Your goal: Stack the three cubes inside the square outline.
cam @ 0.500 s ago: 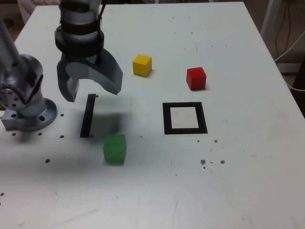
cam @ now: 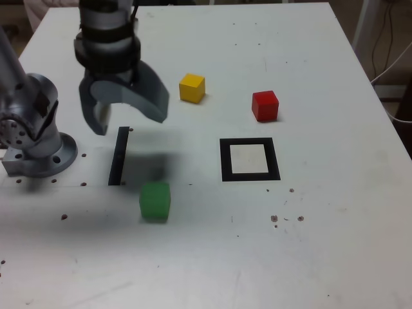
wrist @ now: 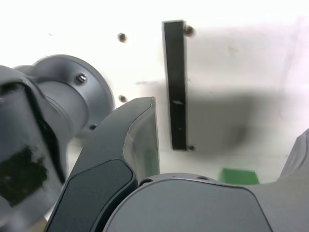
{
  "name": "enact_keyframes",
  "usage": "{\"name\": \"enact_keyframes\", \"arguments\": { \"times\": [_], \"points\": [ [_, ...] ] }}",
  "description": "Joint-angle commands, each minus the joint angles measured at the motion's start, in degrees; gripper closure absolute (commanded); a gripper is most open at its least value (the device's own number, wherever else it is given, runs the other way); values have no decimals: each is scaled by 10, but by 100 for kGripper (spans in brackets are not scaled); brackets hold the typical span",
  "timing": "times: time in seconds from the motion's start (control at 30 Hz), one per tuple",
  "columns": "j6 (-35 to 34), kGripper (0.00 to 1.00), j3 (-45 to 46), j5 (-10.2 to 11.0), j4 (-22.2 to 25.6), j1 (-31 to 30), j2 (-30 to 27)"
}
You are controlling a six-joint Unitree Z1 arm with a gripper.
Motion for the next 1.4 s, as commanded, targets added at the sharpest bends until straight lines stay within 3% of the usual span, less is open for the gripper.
{"name": "enact_keyframes", "arguments": {
  "times": [0.0, 0.13, 0.23, 0.67, 0.87, 1.13, 1.37],
  "points": [
    [0, 1, -16, -15, 7, -1, -3],
    [0, 0, -42, -37, 14, 1, 6],
    [1, 1, -48, -39, 8, 8, 16],
    [15, 1, -133, -9, -22, 52, 79],
    [52, 1, -187, 16, -1, 100, 113],
    [125, 1, -301, 6, 29, 176, 167],
    [145, 1, -377, 2, 51, 197, 226]
  ]
}}
